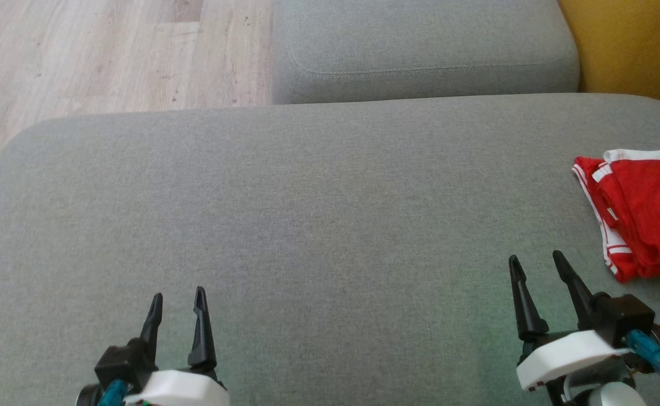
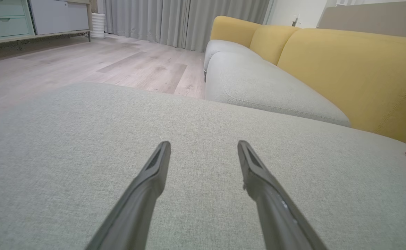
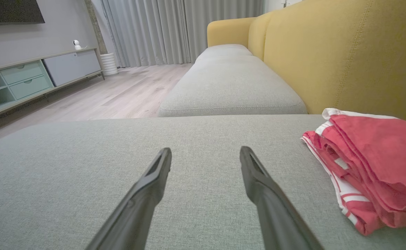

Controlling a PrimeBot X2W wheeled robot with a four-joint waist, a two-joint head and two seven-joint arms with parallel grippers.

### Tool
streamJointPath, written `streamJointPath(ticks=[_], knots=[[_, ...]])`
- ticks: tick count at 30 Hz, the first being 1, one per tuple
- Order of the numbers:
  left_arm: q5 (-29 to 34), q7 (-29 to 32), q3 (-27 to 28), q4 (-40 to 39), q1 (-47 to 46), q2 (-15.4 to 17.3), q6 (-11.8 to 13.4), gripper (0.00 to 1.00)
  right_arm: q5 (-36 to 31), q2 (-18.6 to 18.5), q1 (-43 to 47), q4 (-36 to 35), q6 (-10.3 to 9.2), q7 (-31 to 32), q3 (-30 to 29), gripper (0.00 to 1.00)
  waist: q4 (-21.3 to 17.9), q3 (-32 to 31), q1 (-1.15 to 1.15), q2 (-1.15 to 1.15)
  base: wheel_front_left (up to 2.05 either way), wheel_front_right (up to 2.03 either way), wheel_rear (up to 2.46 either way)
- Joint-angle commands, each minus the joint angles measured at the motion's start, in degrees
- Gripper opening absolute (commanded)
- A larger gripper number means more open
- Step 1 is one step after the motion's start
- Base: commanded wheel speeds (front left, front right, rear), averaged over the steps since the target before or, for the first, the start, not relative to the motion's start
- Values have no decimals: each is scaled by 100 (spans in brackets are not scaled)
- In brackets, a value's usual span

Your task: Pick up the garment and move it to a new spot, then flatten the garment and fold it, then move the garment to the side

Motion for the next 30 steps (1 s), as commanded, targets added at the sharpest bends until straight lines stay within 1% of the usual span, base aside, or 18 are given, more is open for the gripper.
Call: streamJointPath(ticks=[1,13,14,17,30], knots=[[19,-63,176,-194,-97,48,16,100,10,-13,-144,-230,37,-71,154,100,-19,-7,0,0,0,0,0],[30,4,115,-268,-44,76,105,100,55,-13,-90,-246,37,-72,116,100,3,-43,0,0,0,0,0],[18,9,-41,-64,109,0,64,0,32,4,7,7,-1,2,-10,0,3,-46,0,0,0,0,0],[11,12,-49,166,181,-44,57,0,42,7,75,281,-2,9,-5,0,3,-46,1,0,0,0,0],[-606,211,274,147,107,-140,-169,0,985,-42,-36,315,2,71,-28,0,-18,-25,1,0,0,0,0]])
